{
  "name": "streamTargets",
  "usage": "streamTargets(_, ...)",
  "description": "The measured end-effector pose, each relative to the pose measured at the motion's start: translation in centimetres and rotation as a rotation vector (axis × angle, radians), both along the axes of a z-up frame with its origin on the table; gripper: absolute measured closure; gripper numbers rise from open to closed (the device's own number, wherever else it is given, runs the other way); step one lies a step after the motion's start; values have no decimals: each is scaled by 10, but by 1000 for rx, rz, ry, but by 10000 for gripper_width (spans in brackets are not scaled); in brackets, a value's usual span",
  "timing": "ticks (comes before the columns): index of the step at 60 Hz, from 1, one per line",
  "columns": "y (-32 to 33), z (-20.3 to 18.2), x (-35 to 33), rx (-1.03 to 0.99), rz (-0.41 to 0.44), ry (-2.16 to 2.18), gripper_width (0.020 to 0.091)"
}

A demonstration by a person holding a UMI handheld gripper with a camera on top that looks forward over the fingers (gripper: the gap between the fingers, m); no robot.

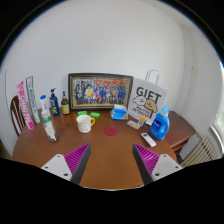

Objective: Pour water

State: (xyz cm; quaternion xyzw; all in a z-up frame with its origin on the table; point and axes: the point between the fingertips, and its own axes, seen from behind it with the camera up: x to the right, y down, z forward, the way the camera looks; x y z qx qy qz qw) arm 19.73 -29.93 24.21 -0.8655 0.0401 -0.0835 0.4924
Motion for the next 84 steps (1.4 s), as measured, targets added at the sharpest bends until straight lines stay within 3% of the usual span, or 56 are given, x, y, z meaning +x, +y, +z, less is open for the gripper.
streamTargets(14,33,-36,-85,-32,93,17,247)
streamTargets(37,129,-100,-270,10,356,186,245)
streamTargets(57,237,-178,-327,52,464,163,251)
streamTargets(62,251,-185,-339,81,480,159,301)
streamTargets(67,261,-192,-346,103,498,154,425)
streamTargets(70,266,-197,-347,105,497,144,542)
streamTargets(84,270,-194,-346,134,498,132,664)
